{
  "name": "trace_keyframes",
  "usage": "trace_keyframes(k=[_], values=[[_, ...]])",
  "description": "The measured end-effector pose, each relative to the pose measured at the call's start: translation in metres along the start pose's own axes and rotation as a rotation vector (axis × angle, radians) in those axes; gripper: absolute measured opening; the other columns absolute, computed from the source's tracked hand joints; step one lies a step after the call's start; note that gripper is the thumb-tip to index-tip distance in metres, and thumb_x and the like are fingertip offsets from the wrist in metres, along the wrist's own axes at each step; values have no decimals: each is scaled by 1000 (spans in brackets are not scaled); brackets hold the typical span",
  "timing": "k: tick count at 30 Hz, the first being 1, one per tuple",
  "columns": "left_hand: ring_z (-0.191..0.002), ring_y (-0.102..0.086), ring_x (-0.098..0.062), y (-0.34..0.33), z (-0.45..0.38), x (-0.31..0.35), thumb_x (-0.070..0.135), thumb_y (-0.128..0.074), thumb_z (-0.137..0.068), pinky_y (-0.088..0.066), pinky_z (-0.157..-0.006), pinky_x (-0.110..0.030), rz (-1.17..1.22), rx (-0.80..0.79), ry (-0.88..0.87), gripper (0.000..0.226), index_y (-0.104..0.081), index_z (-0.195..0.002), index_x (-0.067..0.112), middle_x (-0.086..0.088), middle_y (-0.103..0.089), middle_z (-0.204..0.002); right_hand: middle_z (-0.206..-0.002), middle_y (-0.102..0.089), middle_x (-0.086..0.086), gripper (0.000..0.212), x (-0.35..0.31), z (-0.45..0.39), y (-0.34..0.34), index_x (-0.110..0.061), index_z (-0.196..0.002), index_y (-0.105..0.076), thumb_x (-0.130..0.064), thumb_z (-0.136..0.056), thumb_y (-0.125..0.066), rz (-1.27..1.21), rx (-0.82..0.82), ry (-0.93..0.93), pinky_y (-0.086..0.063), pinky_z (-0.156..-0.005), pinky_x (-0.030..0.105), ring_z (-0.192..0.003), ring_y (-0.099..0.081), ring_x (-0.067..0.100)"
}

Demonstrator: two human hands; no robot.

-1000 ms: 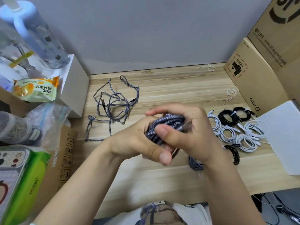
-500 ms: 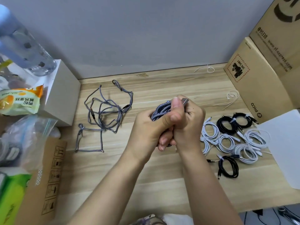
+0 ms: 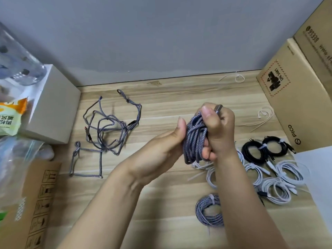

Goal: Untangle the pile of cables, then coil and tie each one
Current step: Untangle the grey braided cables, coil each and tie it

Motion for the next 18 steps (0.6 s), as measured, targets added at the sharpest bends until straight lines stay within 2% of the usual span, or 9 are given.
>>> trace_keyframes(k=[2,4,7,10,12,13,15,16,18], values=[[-88,-58,-17,-1,-9,-2,47,-31,-92,-43,-85,-24,9,-39,-8,50,-59,-96,6,-2,-61,-83,-30,-33,13,60,-2,-14,8,6,-54,-32,-46,-62,-61,10,-98,7,-16,-30,9,-17,-33,12],[-89,-57,-19,-2,-19,-1,46,-38,-92,-42,-88,-28,31,-65,-19,45,-61,-98,9,-2,-58,-84,-36,-35,20,75,-3,-24,13,5,-54,-36,-59,-50,-75,-11,-153,5,-15,-29,11,-18,-34,14],[-79,-56,-16,-7,-41,-2,47,-38,-87,-44,-80,-23,-30,18,-1,42,-57,-91,10,1,-54,-76,-31,-37,4,54,5,-38,27,-13,-47,-44,-55,-46,-79,-189,-108,-88,-28,-31,10,-19,-33,9],[-66,-56,-11,-10,-64,-9,43,-38,-89,-45,-69,-18,-82,168,6,37,-54,-82,11,6,-52,-64,-30,-34,-7,46,15,-47,40,-9,-59,-41,-53,-58,-56,-146,26,-150,-25,-31,7,-20,-32,5],[-61,-55,-11,-9,-75,-15,40,-38,-92,-45,-62,-15,-41,250,22,35,-53,-79,11,6,-50,-60,-33,-38,-8,48,20,-54,46,-6,-67,-44,-52,-69,-55,11,22,-146,-25,-30,8,-23,-36,5],[-59,-54,-11,-7,-79,-18,41,-40,-95,-44,-58,-14,12,290,36,36,-51,-78,11,6,-49,-59,-40,-46,-8,50,22,-62,54,-4,-72,-49,-54,-75,-53,120,13,-132,-30,-32,12,-30,-43,5],[-56,-50,-13,-3,-85,-21,41,-39,-92,-44,-54,-15,199,373,86,35,-49,-77,11,4,-46,-57,-77,-65,-5,56,31,-80,81,-15,-86,-61,-66,-83,-37,426,65,-64,-45,-61,18,-67,-61,3],[-56,-49,-13,1,-86,-21,40,-38,-90,-45,-53,-16,304,404,110,33,-49,-77,11,3,-45,-58,-101,-64,-1,57,38,-91,102,-23,-94,-63,-69,-85,-31,591,151,-45,-41,-78,21,-90,-60,5],[-56,-50,-13,9,-87,-22,42,-40,-88,-43,-58,-18,447,443,158,31,-48,-76,14,4,-44,-59,-131,-49,2,48,50,-113,151,-27,-112,-59,-61,-90,-32,890,451,-141,-33,-90,30,-117,-49,20]])
Point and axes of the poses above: each hand's wrist, its own z-axis away from the middle knuckle, its own y-axis out of the back of the hand, x = y × z, the point moved 1 cm from there along -z, towards the middle knuckle
